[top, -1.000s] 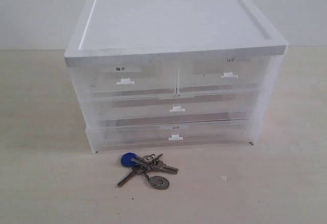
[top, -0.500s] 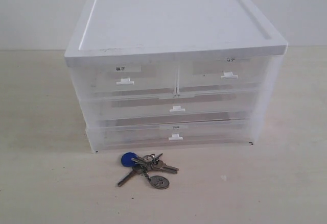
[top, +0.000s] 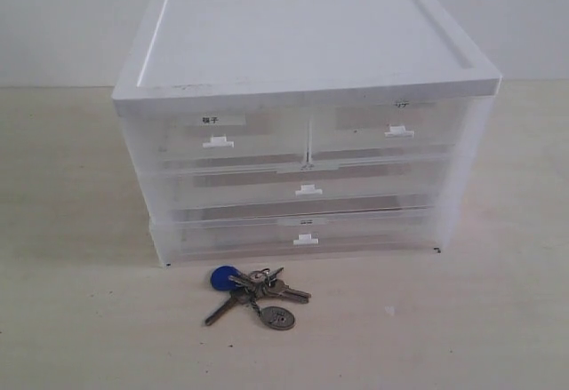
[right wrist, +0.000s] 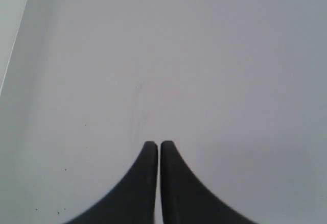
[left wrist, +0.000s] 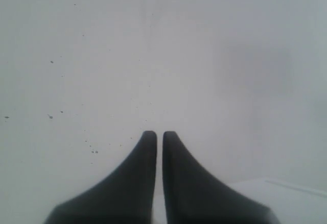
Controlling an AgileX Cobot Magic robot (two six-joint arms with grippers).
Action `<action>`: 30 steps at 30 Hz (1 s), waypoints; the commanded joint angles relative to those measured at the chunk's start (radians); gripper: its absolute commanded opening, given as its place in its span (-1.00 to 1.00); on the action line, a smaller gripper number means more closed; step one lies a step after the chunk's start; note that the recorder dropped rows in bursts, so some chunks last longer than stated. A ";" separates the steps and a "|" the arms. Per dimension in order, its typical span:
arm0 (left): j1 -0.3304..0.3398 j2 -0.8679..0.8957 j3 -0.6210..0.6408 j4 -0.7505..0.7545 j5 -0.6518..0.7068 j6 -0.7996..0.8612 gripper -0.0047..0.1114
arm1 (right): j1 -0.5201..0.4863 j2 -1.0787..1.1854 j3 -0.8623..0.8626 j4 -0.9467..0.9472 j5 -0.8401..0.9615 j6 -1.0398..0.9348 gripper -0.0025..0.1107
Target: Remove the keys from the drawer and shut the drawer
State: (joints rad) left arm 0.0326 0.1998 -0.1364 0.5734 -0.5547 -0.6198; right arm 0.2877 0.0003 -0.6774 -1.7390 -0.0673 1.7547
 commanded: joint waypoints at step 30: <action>-0.006 -0.020 0.016 -0.006 0.009 -0.039 -0.84 | 0.001 0.000 0.003 -0.005 -0.005 0.000 -0.96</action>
State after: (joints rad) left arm 0.0326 0.1978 -0.1342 0.5762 -0.5540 -0.6367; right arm 0.2877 0.0003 -0.6774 -1.7390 -0.0713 1.7571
